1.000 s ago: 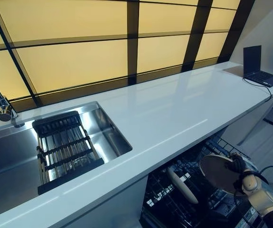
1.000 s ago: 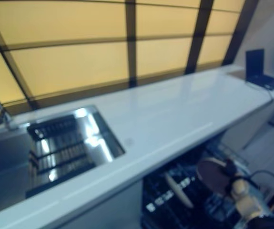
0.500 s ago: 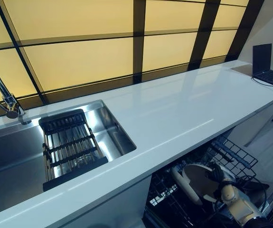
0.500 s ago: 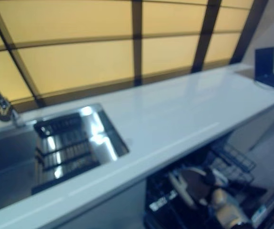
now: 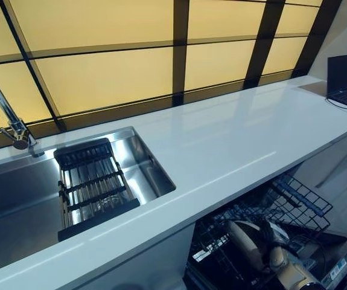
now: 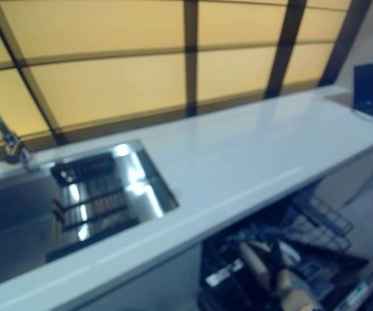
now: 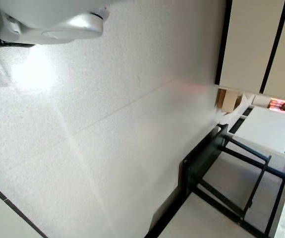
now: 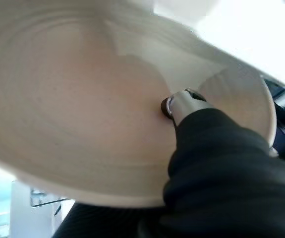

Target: Take plates into dishwasher

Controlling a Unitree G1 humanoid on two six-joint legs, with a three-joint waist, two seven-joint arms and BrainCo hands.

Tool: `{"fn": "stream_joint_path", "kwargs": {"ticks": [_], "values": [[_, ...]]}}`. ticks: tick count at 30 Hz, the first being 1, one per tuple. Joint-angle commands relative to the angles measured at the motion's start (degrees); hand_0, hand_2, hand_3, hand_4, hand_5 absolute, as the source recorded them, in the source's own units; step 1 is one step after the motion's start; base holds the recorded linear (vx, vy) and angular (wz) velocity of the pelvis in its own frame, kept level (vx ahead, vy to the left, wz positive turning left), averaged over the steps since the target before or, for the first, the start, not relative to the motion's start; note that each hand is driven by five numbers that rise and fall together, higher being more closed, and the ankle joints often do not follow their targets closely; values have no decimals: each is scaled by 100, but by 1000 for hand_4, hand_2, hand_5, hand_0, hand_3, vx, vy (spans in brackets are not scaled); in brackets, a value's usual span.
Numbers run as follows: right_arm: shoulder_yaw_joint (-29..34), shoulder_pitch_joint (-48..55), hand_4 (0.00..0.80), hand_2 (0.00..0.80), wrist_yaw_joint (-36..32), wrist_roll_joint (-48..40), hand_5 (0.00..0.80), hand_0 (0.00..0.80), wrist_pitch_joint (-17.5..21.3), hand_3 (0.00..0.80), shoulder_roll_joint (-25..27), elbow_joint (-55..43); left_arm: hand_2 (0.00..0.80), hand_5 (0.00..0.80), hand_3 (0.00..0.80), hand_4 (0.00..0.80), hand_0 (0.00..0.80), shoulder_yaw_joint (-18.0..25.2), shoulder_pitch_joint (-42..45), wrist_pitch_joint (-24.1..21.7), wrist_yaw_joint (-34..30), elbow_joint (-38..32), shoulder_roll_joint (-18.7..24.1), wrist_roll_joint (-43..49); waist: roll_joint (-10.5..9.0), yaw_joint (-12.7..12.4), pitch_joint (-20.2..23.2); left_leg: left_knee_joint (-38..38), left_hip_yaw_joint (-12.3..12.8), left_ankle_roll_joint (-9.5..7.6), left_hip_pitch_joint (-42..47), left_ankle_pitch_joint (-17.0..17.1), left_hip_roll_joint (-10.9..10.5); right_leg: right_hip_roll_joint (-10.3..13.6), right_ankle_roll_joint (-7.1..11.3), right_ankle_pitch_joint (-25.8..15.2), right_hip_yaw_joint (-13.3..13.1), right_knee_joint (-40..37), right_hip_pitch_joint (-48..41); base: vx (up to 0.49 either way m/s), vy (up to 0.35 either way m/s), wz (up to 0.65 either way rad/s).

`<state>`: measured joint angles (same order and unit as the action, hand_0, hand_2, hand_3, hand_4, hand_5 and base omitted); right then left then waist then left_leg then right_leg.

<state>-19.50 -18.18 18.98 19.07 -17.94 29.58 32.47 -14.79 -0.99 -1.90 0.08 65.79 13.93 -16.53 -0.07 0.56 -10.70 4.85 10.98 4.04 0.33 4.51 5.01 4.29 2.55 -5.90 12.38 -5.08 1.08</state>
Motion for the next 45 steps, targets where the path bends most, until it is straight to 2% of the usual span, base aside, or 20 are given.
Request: {"fn": "stream_joint_path", "kwargs": {"ticks": [1,6,12,13,14,22,26,35,45], "values": [[-486,-429,800,800,91,-39,800,800,-81,800,-356,275,0,0,0,0,0,-295,-365,-121,70,161,-81,115,-47,-202,-36,15,-278,-342,-208,-198,-326,87,214,415,134,374,-100,-11,10,7],[-717,-567,800,800,159,14,800,800,-257,800,-593,641,0,0,0,0,0,-354,-415,-156,23,218,-131,160,2,-271,-18,15,-336,-336,-248,-183,-354,103,199,412,175,365,-94,-10,14,4],[-845,-695,800,800,263,-140,800,800,-285,800,-727,984,0,0,0,0,0,-443,-480,-155,11,251,-174,182,34,-346,-3,15,-389,-337,-269,-168,-372,125,194,398,230,349,-112,-1,6,3],[-827,-715,722,722,285,-177,722,722,-276,722,-725,986,0,0,0,0,0,-446,-481,-156,18,251,-182,180,34,-348,-1,15,-395,-338,-270,-167,-373,126,193,395,231,349,-109,2,10,9],[-809,-729,0,0,332,-178,0,0,-262,0,-711,984,0,0,0,0,0,-449,-482,-148,15,248,-184,180,33,-350,0,15,-397,-337,-271,-163,-373,128,192,392,229,349,-109,-2,13,9],[-624,-709,0,0,11,-430,0,0,-476,0,-406,465,0,0,0,0,0,-357,-478,-75,11,186,-110,162,-40,-288,-36,15,-370,-335,-257,-147,-352,114,200,373,199,367,-104,-1,2,1],[-237,-662,0,0,-537,-314,0,0,-792,0,79,-251,0,0,0,0,0,-221,-459,40,-1,111,1,128,-150,-179,-67,15,-295,-335,-184,-148,-306,82,217,348,130,364,-131,0,0,0],[776,-462,0,0,-1354,-482,0,0,-1082,0,889,-1433,0,0,0,0,0,125,-344,218,99,259,165,338,-349,41,-10,15,-124,-351,-62,-182,-241,17,228,335,-37,332,-179,15,2,-5],[1322,-520,0,0,-1771,-281,0,0,-1175,0,1476,-1794,0,0,0,0,0,237,-320,287,167,326,187,374,-493,165,119,15,20,-349,38,-231,-196,-19,252,327,-153,278,-248,14,11,-8]]}}
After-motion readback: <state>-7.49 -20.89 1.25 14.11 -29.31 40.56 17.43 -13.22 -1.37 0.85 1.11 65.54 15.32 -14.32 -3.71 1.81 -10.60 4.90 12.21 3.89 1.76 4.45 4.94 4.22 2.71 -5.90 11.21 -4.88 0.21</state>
